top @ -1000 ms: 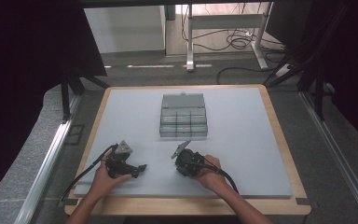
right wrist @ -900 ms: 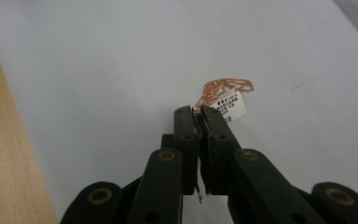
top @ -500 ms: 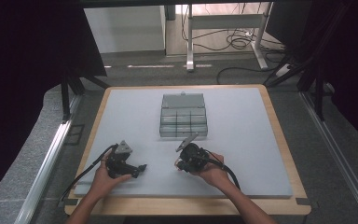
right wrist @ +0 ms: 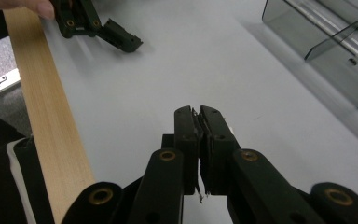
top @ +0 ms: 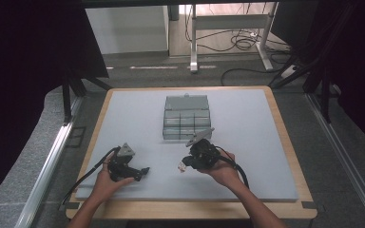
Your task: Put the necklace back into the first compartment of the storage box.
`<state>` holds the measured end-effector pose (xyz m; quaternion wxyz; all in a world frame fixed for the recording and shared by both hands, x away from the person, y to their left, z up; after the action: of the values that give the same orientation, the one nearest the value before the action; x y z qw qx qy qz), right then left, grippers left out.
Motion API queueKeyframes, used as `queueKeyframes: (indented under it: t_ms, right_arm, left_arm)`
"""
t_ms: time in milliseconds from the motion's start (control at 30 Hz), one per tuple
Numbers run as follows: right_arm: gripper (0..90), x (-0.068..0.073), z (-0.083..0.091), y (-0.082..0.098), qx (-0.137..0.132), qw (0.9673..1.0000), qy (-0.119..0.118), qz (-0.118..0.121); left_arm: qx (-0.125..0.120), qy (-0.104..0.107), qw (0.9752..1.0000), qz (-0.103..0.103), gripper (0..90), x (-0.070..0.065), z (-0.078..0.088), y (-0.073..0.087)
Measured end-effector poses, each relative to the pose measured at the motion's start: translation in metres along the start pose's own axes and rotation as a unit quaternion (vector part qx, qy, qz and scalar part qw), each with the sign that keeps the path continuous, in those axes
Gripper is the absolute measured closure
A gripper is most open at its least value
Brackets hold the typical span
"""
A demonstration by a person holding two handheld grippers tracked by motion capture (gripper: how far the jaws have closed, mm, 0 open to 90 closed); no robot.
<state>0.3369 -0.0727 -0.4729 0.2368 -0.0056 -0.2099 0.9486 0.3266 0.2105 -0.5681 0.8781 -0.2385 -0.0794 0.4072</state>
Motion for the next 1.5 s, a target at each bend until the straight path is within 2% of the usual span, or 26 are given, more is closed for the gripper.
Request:
queueKeyframes:
  t_ms: [433,1000,1500]
  right_arm:
    - [84.6,0.002,0.034,-0.008,-0.038,0.9993,0.000,0.005]
    - [84.6,0.000,0.083,-0.034,-0.076,0.9969,0.017,0.009]
    - [84.7,-0.010,0.110,-0.048,-0.105,0.9942,0.023,-0.001]
  left_arm:
    - [0.001,0.000,1.0000,-0.001,2.3,0.000,0.000,0.000]
    - [0.001,0.000,1.0000,-0.001,2.3,0.000,0.000,0.000]
    - [0.002,0.000,1.0000,-0.002,2.3,0.000,0.000,0.000]
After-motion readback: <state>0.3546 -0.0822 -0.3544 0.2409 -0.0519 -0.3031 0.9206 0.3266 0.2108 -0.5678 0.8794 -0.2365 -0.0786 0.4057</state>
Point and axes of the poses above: each handheld gripper's, and its own axes: z roughly backward along the jaws, y roughly out of its underside, x roughly to its left, the point moved 2 cm from there along -z, roughly forward along the jaws, and after that the axes turned 15 degrees about x, right-handed, at the moved point
